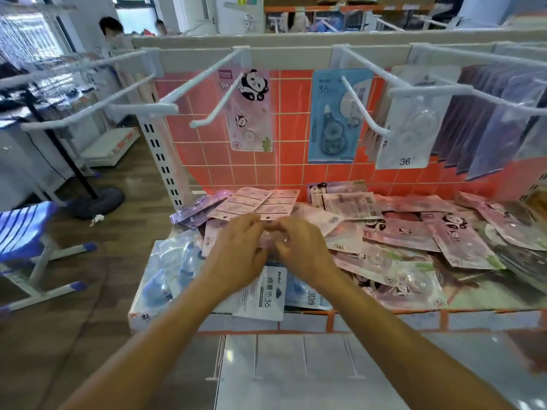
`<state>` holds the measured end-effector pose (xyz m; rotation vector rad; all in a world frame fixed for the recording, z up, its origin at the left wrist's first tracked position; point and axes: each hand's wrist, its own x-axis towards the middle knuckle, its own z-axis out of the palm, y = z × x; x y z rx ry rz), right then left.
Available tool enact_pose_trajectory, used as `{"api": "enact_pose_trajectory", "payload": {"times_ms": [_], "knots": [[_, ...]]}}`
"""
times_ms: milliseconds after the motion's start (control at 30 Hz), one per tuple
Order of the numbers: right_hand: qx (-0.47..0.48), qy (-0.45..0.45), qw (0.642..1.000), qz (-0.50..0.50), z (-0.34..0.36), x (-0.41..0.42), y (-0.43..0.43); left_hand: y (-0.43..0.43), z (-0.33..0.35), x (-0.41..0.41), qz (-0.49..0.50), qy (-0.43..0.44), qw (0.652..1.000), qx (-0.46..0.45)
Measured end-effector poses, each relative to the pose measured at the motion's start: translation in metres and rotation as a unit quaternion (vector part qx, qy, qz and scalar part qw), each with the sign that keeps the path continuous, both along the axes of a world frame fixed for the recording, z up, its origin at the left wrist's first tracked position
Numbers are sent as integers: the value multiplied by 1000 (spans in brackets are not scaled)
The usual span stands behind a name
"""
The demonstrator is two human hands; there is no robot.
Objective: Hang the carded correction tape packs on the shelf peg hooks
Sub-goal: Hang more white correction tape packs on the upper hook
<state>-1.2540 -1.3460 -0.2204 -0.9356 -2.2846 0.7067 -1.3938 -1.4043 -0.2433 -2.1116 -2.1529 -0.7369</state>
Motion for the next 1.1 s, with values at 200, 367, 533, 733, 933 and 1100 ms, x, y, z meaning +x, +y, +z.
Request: {"api": "enact_pose_trajectory", "payload": {"times_ms": [200, 367, 533, 733, 933, 1100], "knots": [[123, -81, 989, 8, -53, 21, -32, -53, -30, 9, 12, 114, 993, -12], [181, -149, 971, -36, -70, 19, -44, -67, -46, 3, 8, 162, 987, -24], [177, -82, 978, -80, -69, 21, -50, -75, -57, -3, -15, 196, 979, -54], [-45, -18, 994, -99, -47, 32, -61, -77, -59, 1, -45, 163, 984, 50], [-369, 223, 891, -143, -11, 46, -66, -80, -62, 2, -57, 56, 992, 96], [-459, 323, 822, -93, 19, 54, -72, -93, -39, 13, -80, -203, 973, 77]]}}
